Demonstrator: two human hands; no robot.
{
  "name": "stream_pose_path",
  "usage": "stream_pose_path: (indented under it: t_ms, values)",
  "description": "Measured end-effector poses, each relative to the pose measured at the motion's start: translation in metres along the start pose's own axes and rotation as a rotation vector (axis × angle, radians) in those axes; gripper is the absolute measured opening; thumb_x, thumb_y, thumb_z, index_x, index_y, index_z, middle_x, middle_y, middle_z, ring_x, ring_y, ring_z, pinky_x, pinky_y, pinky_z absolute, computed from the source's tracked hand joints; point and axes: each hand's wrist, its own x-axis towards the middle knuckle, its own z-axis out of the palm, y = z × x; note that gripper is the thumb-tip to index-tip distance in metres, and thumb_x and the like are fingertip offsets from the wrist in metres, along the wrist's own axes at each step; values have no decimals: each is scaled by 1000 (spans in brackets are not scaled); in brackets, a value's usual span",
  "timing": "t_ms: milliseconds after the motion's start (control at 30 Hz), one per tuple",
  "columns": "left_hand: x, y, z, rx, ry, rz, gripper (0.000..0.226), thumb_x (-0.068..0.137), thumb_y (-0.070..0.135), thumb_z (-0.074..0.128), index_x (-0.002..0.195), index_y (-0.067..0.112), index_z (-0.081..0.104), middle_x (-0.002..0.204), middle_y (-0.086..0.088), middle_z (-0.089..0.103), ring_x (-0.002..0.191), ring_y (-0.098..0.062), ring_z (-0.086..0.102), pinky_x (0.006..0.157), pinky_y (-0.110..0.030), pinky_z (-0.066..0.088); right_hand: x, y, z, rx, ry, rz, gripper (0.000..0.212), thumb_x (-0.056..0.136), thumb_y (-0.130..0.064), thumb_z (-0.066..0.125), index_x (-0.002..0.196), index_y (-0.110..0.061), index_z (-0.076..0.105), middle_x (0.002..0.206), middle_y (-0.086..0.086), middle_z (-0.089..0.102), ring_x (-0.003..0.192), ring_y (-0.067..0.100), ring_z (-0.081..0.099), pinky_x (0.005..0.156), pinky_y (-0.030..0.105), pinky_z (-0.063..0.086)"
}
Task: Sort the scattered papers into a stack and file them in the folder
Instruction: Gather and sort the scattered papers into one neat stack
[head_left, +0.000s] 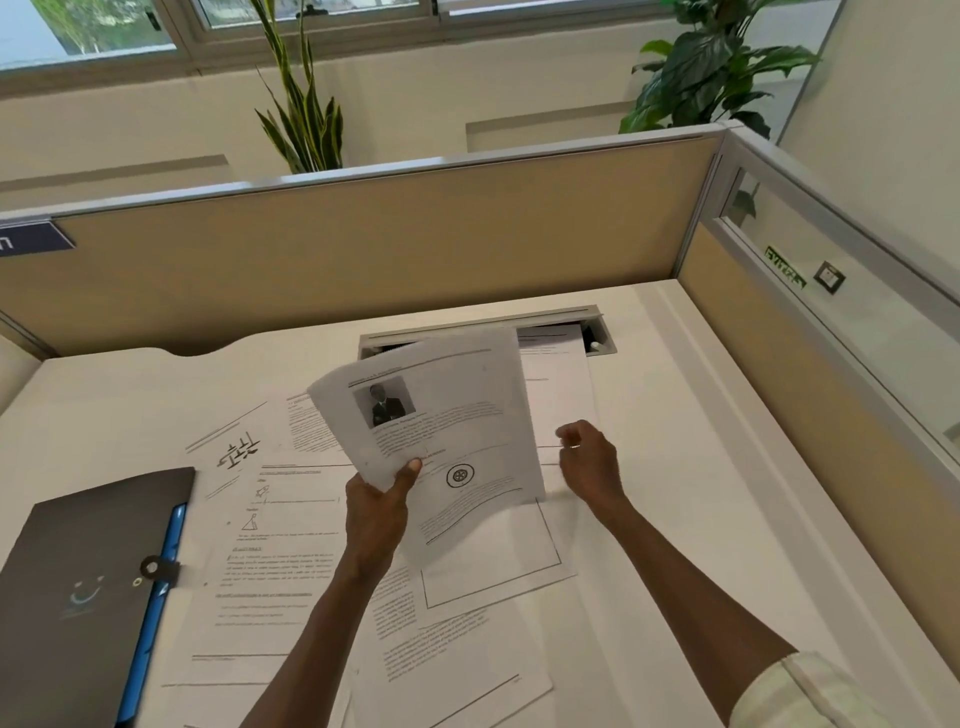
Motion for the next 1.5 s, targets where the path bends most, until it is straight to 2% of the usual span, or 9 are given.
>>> stream_pose_path:
  t_ms: [100, 300, 433, 533, 733, 967, 1100, 1367, 1500]
  values:
    - [10, 0, -8, -2, 51, -16, 24, 91, 22, 71, 105, 40, 65, 99, 20, 75, 89, -8, 74, 69, -28, 61, 21, 12, 1, -222, 27, 105, 32, 90, -12, 56, 120, -1, 53, 122, 22, 54, 116, 39, 48, 96, 37, 38]
    - [28, -5, -25, -3, 121, -67, 25, 90, 24, 72, 110, 36, 63, 107, 14, 71, 98, -15, 69, 80, -38, 58, 42, 17, 13, -389, 67, 309, 73, 83, -46, 69, 126, 4, 39, 129, 25, 43, 122, 41, 40, 95, 45, 42]
    - [36, -9, -35, 14, 146, -98, 23, 89, 26, 72, 105, 38, 62, 104, 15, 70, 97, -18, 69, 80, -40, 57, 49, 16, 20, -504, 79, 344, 71, 77, -43, 76, 121, 2, 43, 126, 22, 48, 118, 37, 46, 93, 41, 45]
    - [41, -9, -42, 6, 170, -103, 23, 89, 25, 73, 105, 39, 63, 104, 16, 70, 96, -14, 69, 83, -41, 56, 55, 14, 21, -436, 27, 395, 64, 80, -33, 76, 124, 1, 43, 128, 20, 52, 121, 35, 48, 96, 39, 44]
    - [41, -9, -49, -27, 192, -108, 28, 89, 22, 73, 112, 34, 63, 107, 14, 71, 102, -17, 69, 87, -43, 56, 55, 18, 12, -269, 80, 394, 25, 86, -1, 55, 111, 4, 57, 117, 23, 62, 109, 37, 59, 81, 34, 48]
    - [31, -10, -52, -22, 192, -120, 35, 89, 23, 73, 122, 28, 62, 109, 11, 71, 101, -20, 69, 89, -47, 56, 34, 33, -3, -115, 156, 354, 44, 83, -1, 53, 127, -1, 57, 129, 19, 60, 119, 36, 56, 94, 33, 46]
    - [23, -7, -51, -25, 176, -113, 30, 89, 23, 72, 115, 34, 62, 110, 10, 71, 100, -21, 69, 85, -45, 57, 14, 45, -13, -125, 77, 395, 43, 80, -6, 57, 123, -1, 59, 121, 19, 65, 113, 35, 60, 92, 35, 49]
    - [3, -1, -54, -34, 186, -99, 30, 90, 22, 71, 114, 36, 58, 108, 12, 69, 95, -15, 68, 78, -39, 56, -24, 54, -19, -197, -115, 405, 71, 75, -12, 76, 139, -4, 45, 127, 15, 62, 118, 32, 57, 96, 37, 47]
    - [-6, 2, -59, -37, 198, -99, 29, 90, 22, 71, 113, 36, 59, 105, 13, 69, 92, -16, 69, 72, -36, 57, -38, 39, -14, -270, -101, 384, 93, 67, -41, 86, 133, -1, 33, 129, 19, 54, 118, 36, 54, 88, 41, 46]
